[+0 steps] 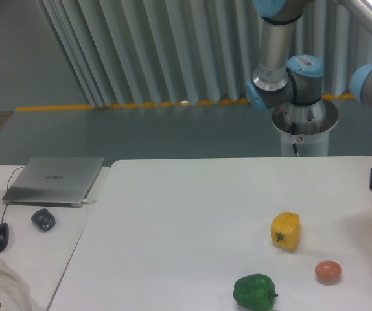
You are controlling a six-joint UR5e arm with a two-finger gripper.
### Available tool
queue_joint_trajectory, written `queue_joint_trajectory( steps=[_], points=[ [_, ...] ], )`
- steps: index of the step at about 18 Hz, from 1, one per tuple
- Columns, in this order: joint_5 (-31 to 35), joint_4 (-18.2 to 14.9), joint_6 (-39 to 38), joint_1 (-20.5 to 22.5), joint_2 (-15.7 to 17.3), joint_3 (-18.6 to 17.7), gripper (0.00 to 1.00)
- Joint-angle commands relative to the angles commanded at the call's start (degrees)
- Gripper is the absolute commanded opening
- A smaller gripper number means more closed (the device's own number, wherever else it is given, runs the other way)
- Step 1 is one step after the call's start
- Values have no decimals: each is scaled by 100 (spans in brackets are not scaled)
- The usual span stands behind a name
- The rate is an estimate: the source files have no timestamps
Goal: Place the red peppers in a basket
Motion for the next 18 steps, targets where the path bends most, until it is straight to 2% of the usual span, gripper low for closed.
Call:
queue_joint_trajectory(
  steps=[1, 5, 6, 7, 9, 12, 13, 14, 15, 18],
  points=[
    [210, -80, 421, 80, 9, 9, 53],
    [633, -89, 846, 133, 0, 18, 53],
    [704, -115, 978, 168, -9, 0, 56],
    [696, -142, 1032, 203, -9, -26, 60],
    [687, -352, 988, 221, -17, -149, 61],
    [678, -344, 971, 221, -17, -141, 66],
    [661, -335, 979, 247, -26, -141, 70],
    [652, -327, 979, 291, -44, -149, 81],
    [626, -318, 988, 317, -70, -149, 100],
    [590, -300, 971, 335, -79, -141, 100]
  ],
)
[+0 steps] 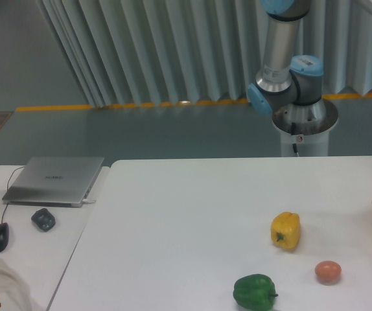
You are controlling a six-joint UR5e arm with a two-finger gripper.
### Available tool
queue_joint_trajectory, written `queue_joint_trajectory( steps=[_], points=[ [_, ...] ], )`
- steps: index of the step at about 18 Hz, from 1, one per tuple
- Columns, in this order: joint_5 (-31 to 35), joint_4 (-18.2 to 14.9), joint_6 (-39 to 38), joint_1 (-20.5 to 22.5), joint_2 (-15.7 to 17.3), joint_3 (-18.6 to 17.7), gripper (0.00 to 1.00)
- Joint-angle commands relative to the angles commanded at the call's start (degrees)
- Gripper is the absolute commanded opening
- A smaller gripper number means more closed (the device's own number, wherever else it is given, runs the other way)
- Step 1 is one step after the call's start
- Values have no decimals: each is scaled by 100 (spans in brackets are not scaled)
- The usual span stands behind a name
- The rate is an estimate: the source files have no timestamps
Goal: Place the red peppers in a basket
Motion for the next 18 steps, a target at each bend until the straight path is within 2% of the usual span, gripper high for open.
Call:
queue_joint_trajectory(
  steps=[4, 8, 16, 18],
  points=[
    [-395, -9, -26, 131, 35, -18, 100],
    [-378, 9, 44, 132, 79, -18, 100],
    [-404, 35, -35, -131, 158, 62, 100],
    [-369, 44, -52, -341, 149, 53, 100]
  ],
)
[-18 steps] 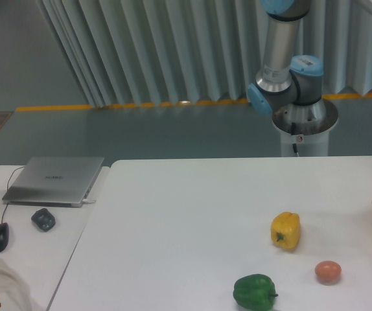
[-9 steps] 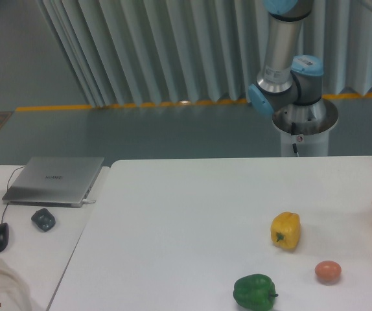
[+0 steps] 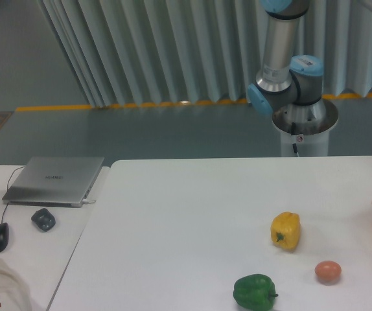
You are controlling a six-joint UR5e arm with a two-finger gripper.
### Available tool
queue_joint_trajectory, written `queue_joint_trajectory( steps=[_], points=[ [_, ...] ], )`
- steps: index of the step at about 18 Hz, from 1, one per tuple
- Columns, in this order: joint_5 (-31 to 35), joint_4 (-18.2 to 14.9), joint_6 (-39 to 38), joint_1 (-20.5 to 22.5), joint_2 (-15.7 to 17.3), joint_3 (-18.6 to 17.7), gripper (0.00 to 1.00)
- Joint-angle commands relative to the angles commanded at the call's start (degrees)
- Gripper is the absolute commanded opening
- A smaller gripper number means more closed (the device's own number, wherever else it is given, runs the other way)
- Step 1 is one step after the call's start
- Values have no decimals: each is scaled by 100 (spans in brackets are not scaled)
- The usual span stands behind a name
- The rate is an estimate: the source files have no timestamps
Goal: Place the red peppers in a basket
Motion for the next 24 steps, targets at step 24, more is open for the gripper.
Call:
queue_joint_trajectory(
  steps=[24],
  points=[
    [35, 97, -1591, -1196, 105, -70, 100]
  ],
)
